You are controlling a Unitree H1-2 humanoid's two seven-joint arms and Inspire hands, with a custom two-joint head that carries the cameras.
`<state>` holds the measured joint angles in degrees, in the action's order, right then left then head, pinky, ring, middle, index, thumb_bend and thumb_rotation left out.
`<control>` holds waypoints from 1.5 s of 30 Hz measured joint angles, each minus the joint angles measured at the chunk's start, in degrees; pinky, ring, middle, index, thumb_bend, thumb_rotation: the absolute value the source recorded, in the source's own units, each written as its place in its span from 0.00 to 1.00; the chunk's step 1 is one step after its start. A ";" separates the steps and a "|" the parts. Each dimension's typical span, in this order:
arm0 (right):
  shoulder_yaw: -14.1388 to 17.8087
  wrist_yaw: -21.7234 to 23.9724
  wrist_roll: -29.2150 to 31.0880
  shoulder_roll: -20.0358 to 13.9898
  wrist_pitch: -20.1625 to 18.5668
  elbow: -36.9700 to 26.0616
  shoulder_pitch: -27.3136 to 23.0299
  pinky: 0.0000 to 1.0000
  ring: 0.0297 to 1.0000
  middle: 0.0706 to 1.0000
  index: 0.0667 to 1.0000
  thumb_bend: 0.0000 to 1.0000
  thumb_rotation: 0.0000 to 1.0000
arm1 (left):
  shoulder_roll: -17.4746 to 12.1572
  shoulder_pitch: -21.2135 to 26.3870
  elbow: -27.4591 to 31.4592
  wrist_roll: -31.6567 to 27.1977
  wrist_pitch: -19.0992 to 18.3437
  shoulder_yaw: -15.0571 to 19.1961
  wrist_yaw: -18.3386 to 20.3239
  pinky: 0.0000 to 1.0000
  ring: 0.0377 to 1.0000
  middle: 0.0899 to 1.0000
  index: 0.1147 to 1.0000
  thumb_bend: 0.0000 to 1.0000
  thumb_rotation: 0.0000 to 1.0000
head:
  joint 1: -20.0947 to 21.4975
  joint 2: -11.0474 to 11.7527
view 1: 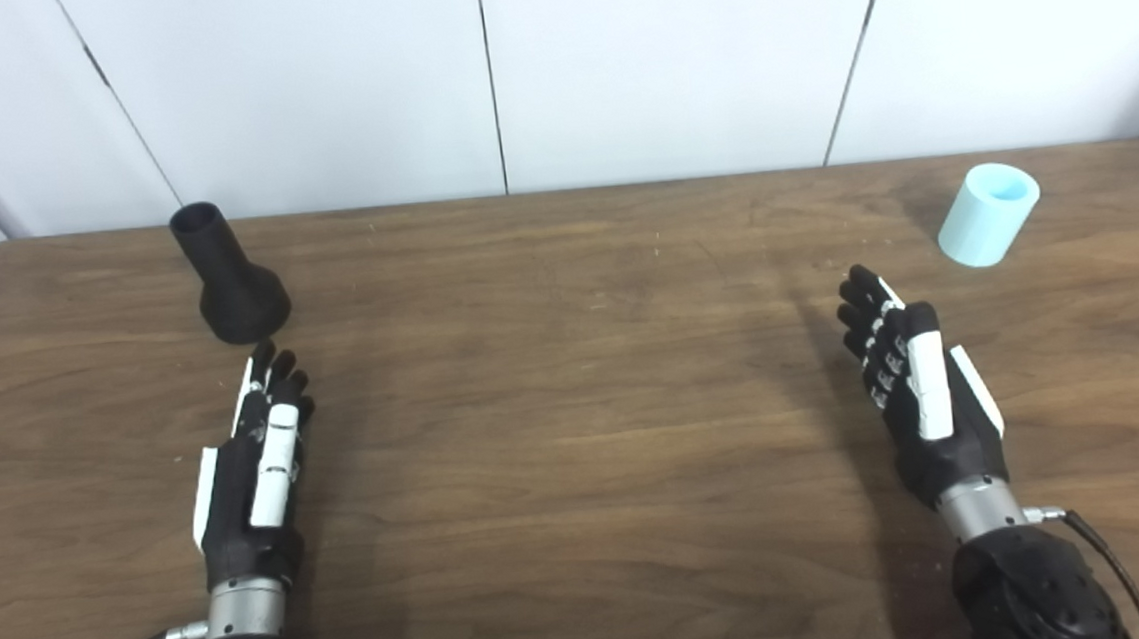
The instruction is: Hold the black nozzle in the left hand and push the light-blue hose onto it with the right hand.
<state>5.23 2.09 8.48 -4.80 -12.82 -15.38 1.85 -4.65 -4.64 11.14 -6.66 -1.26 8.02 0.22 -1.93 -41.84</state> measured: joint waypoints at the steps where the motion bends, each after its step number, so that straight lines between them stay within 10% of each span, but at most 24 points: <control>1: 0.13 0.03 0.23 0.00 0.00 0.00 0.00 1.00 0.98 0.96 0.95 0.49 1.00 | 0.13 0.00 0.03 0.00 0.00 -0.03 -0.03 0.98 0.97 0.97 0.94 0.42 0.77 | -0.44 -0.26; 7: 0.71 0.02 1.16 0.01 -0.05 0.00 -0.46 0.98 0.98 0.95 0.95 0.50 1.00 | 0.62 0.16 1.40 0.00 -0.75 -0.31 -0.14 0.99 0.97 0.97 0.94 0.42 0.78 | -0.27 -2.54; 45: 0.63 -0.12 1.05 0.03 -0.03 1.28 -0.79 0.97 0.97 0.94 0.95 0.49 1.00 | 0.69 0.20 -0.19 -0.14 0.38 -0.31 0.28 0.98 0.96 0.94 0.92 0.43 0.77 | 0.96 0.62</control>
<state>5.87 1.97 9.53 -4.77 -12.85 -14.10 1.06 -3.96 -4.44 10.94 -6.80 -0.88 7.71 0.50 -0.97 -41.22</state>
